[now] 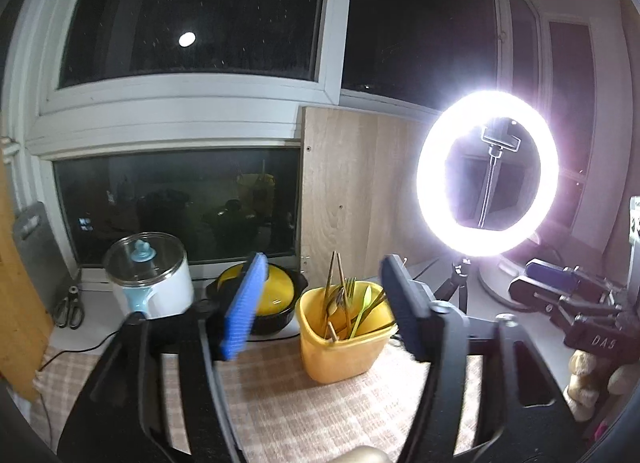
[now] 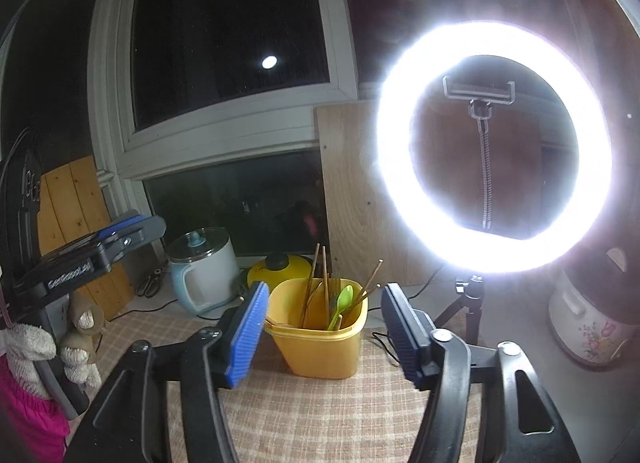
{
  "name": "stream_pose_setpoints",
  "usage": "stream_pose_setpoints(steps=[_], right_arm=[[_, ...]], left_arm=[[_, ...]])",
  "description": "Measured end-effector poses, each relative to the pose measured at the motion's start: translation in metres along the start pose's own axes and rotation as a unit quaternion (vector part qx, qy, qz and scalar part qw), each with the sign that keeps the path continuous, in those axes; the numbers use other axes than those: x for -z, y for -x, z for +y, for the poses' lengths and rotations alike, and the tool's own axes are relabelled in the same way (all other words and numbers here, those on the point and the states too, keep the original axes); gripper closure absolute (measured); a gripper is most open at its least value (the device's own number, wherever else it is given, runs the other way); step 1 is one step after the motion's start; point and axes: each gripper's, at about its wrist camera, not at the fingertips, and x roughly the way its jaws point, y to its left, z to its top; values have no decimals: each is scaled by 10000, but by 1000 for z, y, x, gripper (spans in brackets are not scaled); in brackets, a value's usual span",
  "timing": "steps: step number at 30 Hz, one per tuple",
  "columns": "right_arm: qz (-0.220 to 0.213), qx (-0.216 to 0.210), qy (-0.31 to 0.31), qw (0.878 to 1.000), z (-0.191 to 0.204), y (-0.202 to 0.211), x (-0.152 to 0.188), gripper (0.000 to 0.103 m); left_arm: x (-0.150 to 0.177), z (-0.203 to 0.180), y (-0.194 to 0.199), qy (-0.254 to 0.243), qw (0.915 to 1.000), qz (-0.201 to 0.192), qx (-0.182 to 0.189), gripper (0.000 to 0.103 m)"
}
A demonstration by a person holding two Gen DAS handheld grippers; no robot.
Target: Organize utensils
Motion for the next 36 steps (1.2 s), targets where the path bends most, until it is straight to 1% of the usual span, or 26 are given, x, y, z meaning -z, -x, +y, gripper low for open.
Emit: stream_pose_setpoints(steps=[2,3,4,5,7,9,11,16,20,22,28,36], right_arm=[[-75,-5,-13,10000,-2,10,3,27],[-104,1,-24,9999,-3,15,4,24],[-136,18,-40,9999,-4,20,5,17],[-178,38,-65,9998,-5,25,8,13],[-219,67,-64,9997,-8,32,12,9],[-232,139,-25,9996,-9,38,18,1],[-258,210,-4,9994,-11,44,26,0],[-252,334,64,9991,-12,56,47,0],[-157,353,146,9991,-11,62,61,0],[-120,353,125,9992,-12,64,64,0],[-285,489,-59,9984,-16,73,69,0],[-225,471,-8,9986,-15,73,72,0]], left_arm=[[6,-5,12,-29,10000,-7,-23,20],[9,-7,17,-9,10000,1,-40,18],[12,-9,23,18,10000,-5,-64,14],[17,-11,29,55,9999,-13,-109,11],[25,-15,40,104,9998,-19,-183,7],[34,-21,51,145,9994,-11,-310,4],[43,-27,60,176,9990,6,-400,1],[60,-42,73,179,9984,149,-522,1],[70,-51,75,102,9981,309,-524,1],[74,-56,75,61,9975,386,-594,1],[80,-66,82,-139,9966,308,-750,0],[83,-62,90,63,9959,253,-868,0]])
